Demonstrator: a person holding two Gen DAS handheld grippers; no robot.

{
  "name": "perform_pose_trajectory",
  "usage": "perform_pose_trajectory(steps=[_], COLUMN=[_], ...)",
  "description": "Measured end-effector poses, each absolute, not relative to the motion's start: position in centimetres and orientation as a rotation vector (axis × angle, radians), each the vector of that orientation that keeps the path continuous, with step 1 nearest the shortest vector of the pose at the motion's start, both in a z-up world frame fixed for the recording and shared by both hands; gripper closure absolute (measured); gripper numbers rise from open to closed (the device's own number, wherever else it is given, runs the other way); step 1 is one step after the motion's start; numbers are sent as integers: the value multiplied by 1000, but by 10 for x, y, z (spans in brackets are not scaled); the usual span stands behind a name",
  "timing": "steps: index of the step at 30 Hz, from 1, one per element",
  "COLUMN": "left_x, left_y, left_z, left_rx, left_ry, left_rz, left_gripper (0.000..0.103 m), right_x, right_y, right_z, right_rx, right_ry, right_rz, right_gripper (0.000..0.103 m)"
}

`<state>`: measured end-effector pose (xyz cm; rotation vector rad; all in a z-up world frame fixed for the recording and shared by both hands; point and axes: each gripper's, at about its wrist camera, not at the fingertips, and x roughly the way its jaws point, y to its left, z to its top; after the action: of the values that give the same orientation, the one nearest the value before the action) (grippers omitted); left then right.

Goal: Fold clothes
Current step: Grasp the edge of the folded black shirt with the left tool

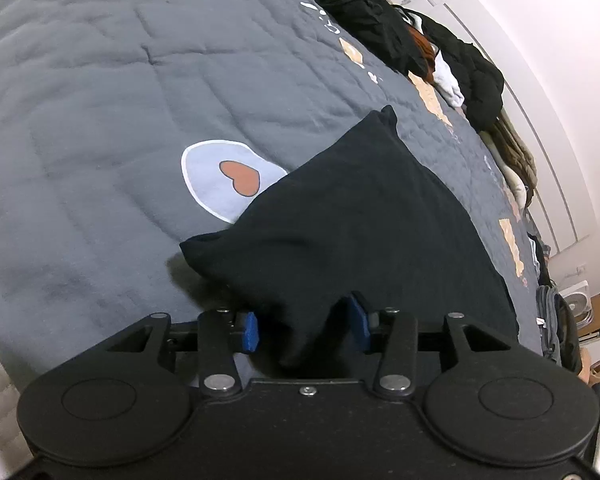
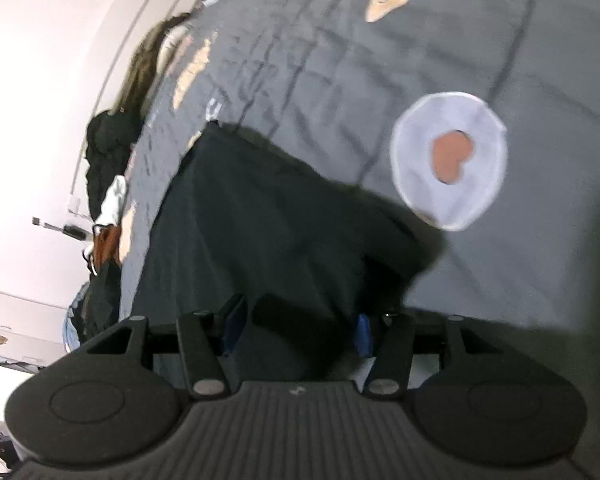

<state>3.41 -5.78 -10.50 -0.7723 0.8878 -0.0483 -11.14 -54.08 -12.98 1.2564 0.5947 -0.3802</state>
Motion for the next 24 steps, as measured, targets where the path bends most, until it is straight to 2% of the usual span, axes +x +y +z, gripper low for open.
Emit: perform_pose_trajectory(steps=[2,3,4,5,6,8,9,11,13,16,18,19,21,22,24], left_x=[36,37,38,39,39,40,41,41,42,45,47,47,46,46,44], left_y=[-57,-57,-57,-56,-56,-59,-60,-60,-59,-63,-65,-66,-66,-65,-64], left_z=[-104,-104,-103,-102,-101,-103,-105,-110,-110,-110,-110,-110,-107,-105,-97], left_rx=[-779,-780,-778,-781,-788,-772,-767,-783,-792,-785,-778,-764,-757,-761,-764], left_ry=[883,882,883,882,881,892,901,908,908,891,879,875,868,863,844], left_rz=[-52,-60,-71,-75,-75,-63,-50,-42,-54,-63,-61,-58,-58,-61,-76], left_gripper=[61,83,91,91,91,89,84,78,69,63,67,79,87,89,91], right_x=[-109,-111,-114,-116,-119,-122,-122,-121,-120,-115,-111,-109,-106,-105,-107], right_y=[-542,-544,-545,-546,-546,-546,-545,-546,-546,-543,-540,-539,-536,-535,-536], right_z=[-133,-133,-133,-132,-130,-126,-126,-130,-137,-133,-129,-128,-124,-122,-116], right_rx=[1277,1289,1294,1299,1311,1327,1319,1324,1339,1276,1249,1235,1189,1166,1157], right_ry=[566,551,537,522,499,459,455,504,537,560,557,554,552,549,526], right_rz=[-376,-375,-375,-376,-364,-336,-330,-378,-408,-408,-398,-397,-397,-398,-388], right_gripper=[50,57,77,88,92,92,92,87,78,69,61,61,66,79,90])
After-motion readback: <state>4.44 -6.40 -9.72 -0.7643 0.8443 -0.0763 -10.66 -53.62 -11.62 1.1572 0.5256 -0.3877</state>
